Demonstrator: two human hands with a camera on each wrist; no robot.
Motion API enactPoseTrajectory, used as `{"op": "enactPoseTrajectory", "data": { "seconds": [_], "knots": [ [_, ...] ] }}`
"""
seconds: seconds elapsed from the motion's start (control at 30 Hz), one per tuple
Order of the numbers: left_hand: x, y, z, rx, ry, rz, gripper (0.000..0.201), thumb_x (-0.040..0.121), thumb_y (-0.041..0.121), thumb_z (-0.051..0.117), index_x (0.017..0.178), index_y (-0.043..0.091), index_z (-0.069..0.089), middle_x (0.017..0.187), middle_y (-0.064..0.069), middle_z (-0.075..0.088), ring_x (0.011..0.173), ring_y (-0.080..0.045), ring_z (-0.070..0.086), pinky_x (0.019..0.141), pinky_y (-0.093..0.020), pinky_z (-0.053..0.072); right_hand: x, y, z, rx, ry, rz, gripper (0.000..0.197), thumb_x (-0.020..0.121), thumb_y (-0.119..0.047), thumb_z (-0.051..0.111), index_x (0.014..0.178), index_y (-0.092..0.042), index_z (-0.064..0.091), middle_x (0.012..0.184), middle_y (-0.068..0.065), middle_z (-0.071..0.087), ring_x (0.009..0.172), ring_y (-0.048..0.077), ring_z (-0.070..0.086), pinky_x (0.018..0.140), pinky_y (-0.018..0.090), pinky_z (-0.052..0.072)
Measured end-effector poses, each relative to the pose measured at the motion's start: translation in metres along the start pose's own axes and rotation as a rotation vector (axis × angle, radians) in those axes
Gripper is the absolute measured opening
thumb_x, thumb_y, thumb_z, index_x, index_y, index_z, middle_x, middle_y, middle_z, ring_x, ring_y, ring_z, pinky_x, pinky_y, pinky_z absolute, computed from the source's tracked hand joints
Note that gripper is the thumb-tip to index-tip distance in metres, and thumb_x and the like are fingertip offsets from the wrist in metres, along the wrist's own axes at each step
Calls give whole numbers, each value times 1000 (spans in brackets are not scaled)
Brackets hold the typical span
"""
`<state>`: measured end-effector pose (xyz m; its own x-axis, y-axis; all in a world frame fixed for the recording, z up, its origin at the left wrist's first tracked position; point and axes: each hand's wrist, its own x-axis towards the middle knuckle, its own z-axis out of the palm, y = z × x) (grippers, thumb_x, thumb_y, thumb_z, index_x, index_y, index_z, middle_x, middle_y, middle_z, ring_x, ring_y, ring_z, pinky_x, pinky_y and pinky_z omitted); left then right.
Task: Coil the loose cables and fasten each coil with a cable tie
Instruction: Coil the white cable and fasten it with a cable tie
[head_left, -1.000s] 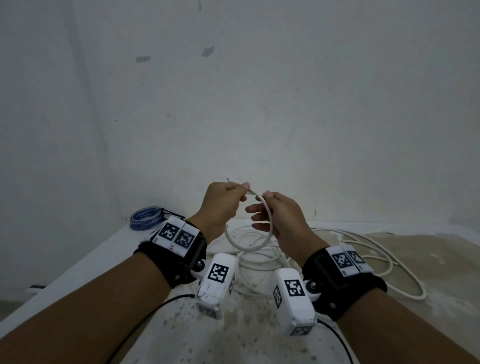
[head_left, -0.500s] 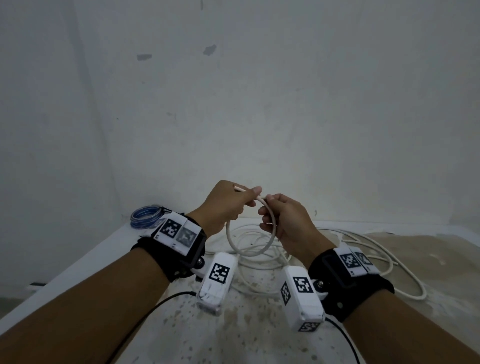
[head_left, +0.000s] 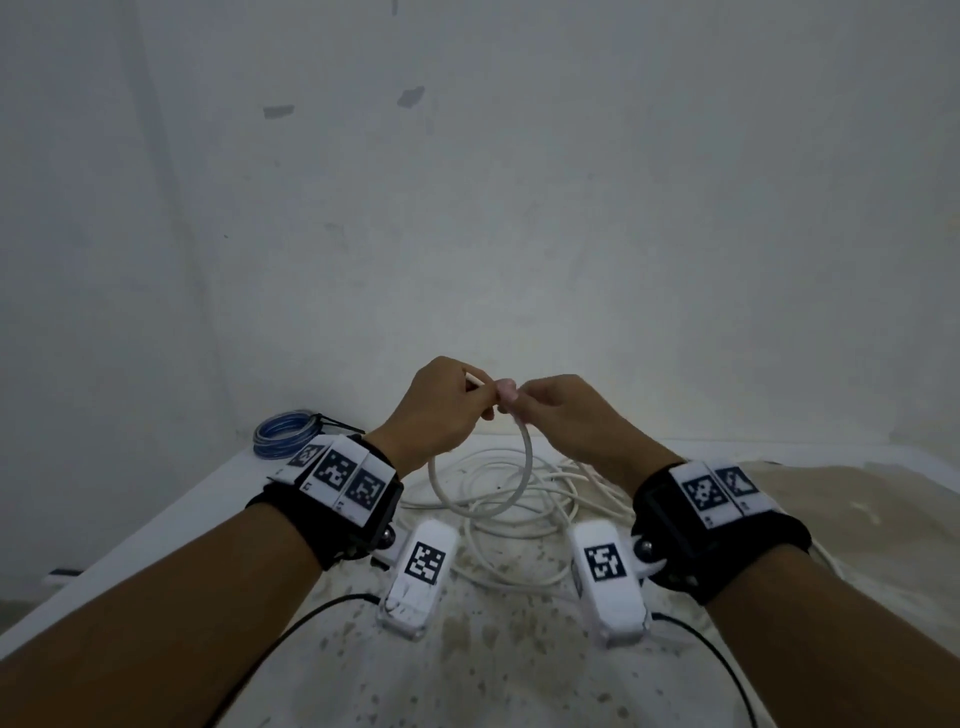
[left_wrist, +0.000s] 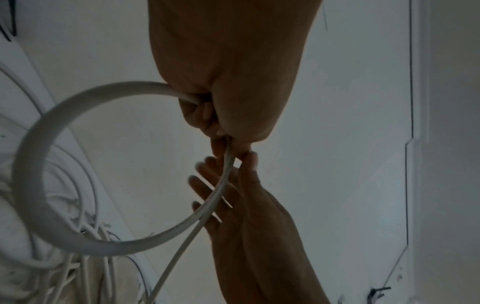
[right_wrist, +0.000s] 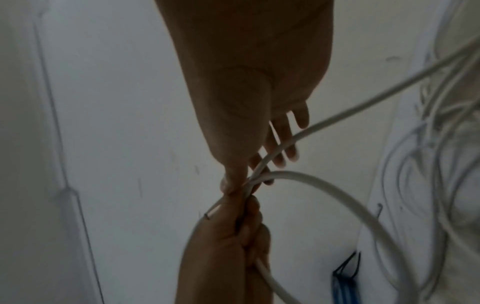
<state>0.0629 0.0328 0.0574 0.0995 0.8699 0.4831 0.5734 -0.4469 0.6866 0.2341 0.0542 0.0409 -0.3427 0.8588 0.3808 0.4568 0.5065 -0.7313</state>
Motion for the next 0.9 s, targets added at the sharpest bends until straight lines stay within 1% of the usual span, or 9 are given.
{"op": "enactPoseTrajectory", "data": {
  "seconds": [0.1,0.2,0.27,0.33,0.4,0.47,0.6,0.73,0.9],
  "knots": [
    [1,2,0,-28,8,44,39,94,36,63,57,27,67,46,13,57,39,-3,40,43,-19,34,-1,-3,-6,350,-135,80,45,98,-39,56,100,4,71,86,13,75,78,22,74,76,27,58],
    [1,-1,0,-123,34,24,29,94,41,63,70,29,75,62,7,67,49,-10,48,49,-27,41,-2,-2,-8,434,-120,114,38,96,-33,61,93,4,71,75,13,72,72,22,70,73,27,56],
    [2,-2,1,-184,36,-26,29,95,43,60,84,22,77,70,2,70,51,-9,49,49,-24,41,-1,0,-6,548,-57,129,34,96,-29,61,90,3,70,69,11,69,69,21,67,76,30,56],
    [3,-1,2,-219,29,-86,30,94,43,61,85,20,77,75,-3,72,50,-9,50,47,-19,40,-1,1,-4,634,-29,154,31,97,-25,59,90,3,70,69,12,68,68,21,66,81,35,58],
    [5,0,2,-207,12,-116,29,93,40,64,79,19,76,77,-4,73,49,-8,49,46,-18,40,-3,3,-2,650,-29,184,31,98,-25,59,90,4,70,71,14,68,68,23,67,83,38,58],
    [7,2,2,-199,-11,-130,29,92,39,65,76,18,75,77,-5,72,49,-9,48,47,-19,39,-6,4,-3,639,-28,202,32,98,-24,58,92,4,70,73,16,69,67,25,68,78,38,58],
    [6,1,4,-169,-9,-132,31,92,41,65,76,17,76,73,-3,70,48,-8,51,49,-22,43,-8,2,-3,648,-48,212,31,100,-20,54,94,5,70,75,18,70,68,25,68,71,35,57],
    [5,0,6,-155,6,-151,33,93,42,63,75,17,75,67,1,68,49,-8,53,50,-23,45,-9,4,-5,637,-90,203,29,102,-17,49,100,3,70,81,19,72,71,24,70,71,33,58],
    [4,-4,7,-181,31,-187,35,95,41,61,80,12,75,72,-4,70,56,-13,62,53,-22,51,-10,11,-6,627,-109,198,30,103,-18,49,103,1,71,88,19,73,73,25,69,73,34,57]
  ]
}}
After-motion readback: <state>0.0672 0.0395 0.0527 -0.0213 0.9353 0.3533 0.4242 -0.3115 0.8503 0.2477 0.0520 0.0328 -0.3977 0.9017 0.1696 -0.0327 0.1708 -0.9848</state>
